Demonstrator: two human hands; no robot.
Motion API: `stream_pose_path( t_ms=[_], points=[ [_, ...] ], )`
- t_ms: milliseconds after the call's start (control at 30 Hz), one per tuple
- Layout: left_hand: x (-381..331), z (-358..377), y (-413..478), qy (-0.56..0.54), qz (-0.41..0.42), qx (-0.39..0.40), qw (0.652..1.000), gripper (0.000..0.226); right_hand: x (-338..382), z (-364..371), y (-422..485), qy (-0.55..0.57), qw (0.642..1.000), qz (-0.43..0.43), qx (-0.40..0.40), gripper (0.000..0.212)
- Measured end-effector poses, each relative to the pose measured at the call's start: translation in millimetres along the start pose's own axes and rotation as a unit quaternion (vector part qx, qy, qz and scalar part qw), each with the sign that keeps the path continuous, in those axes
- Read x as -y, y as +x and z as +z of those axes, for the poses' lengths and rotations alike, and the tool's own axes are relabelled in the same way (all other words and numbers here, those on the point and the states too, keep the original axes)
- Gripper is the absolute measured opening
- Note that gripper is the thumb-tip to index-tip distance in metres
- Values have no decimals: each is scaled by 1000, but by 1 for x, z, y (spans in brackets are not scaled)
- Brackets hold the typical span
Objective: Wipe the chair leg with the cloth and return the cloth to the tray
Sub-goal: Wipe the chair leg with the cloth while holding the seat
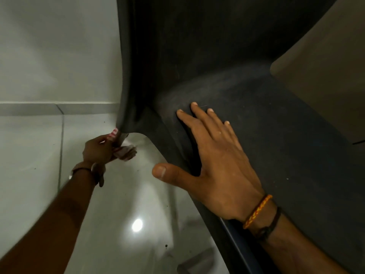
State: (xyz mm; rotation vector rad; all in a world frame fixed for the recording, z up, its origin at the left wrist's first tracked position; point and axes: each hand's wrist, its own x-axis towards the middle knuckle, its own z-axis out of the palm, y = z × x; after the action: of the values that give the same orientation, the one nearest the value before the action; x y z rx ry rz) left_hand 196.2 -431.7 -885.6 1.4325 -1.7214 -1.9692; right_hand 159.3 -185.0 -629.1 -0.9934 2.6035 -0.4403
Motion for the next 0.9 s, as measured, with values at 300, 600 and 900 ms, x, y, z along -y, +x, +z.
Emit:
stream_pose_path(
  t_ms=[300,600,900],
  points=[
    [-98,-20,-137,-94,166,-1,982,31,-4,2,1,-7,1000,-6,-5,113],
    [-82,-46,-140,-32,113,13,993,21,-9,4,4,-12,1000,-18,-9,114],
    [-141,-130,-189,43,54,-115,991,10,-4,-16,-3,-38,998,1,42,113]
  ],
)
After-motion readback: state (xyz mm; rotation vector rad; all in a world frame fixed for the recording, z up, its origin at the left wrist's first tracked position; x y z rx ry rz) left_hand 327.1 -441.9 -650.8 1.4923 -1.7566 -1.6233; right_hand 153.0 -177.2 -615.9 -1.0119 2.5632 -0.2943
